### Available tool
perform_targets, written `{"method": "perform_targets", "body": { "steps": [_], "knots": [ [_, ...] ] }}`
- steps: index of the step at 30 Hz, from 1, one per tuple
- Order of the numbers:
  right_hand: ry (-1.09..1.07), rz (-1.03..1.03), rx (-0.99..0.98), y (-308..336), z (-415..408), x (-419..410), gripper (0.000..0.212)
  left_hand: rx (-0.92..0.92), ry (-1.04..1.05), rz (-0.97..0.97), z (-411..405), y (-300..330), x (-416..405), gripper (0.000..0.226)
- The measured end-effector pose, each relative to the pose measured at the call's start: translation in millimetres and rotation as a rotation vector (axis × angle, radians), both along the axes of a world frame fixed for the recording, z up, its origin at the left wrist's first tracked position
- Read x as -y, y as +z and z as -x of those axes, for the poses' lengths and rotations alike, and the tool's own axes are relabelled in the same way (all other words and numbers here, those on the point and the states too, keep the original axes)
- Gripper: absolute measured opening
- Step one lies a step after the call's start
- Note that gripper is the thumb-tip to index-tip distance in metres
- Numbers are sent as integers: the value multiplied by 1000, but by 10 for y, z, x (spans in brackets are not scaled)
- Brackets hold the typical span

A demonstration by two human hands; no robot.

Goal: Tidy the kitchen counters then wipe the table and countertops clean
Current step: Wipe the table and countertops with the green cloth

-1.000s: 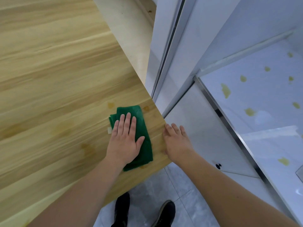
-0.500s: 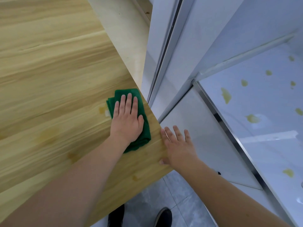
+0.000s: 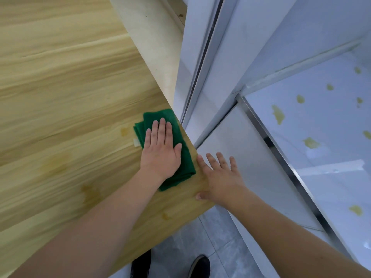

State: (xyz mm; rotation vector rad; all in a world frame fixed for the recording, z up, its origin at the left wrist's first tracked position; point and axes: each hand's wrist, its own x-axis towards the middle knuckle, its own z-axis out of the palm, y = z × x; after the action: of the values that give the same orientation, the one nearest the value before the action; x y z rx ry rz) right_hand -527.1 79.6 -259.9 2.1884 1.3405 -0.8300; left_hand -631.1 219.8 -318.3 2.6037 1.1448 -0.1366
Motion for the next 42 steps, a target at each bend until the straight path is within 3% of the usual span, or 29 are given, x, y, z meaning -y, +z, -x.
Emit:
{"method": "perform_targets", "body": {
  "steps": [2,4,7,10,16,28,35,42],
  "knots": [
    [-11,-112,-8,82,-11,-100,79,26,-11,24,214,87,-91,66],
    [-36,-335,4,113,38,-290,59,88,121,-24,510,178,-290,64],
    [20,-520,-47,19,210,-666,58,40,261,-92,922,213,-673,64],
    [122,-508,-49,-229,341,-1015,60,-54,291,-89,1211,109,-1026,65],
    [147,-536,59,-528,355,-1272,63,-61,240,-139,1410,-131,-1448,65],
    [250,-561,58,-635,54,-1752,63,-6,249,-145,1418,-237,-1494,64],
    [195,-564,60,-621,213,-1415,61,-62,386,-70,1158,-56,-1373,64],
    [179,-590,52,-617,316,-883,61,114,519,-20,883,-76,-1032,58]
  ]
}}
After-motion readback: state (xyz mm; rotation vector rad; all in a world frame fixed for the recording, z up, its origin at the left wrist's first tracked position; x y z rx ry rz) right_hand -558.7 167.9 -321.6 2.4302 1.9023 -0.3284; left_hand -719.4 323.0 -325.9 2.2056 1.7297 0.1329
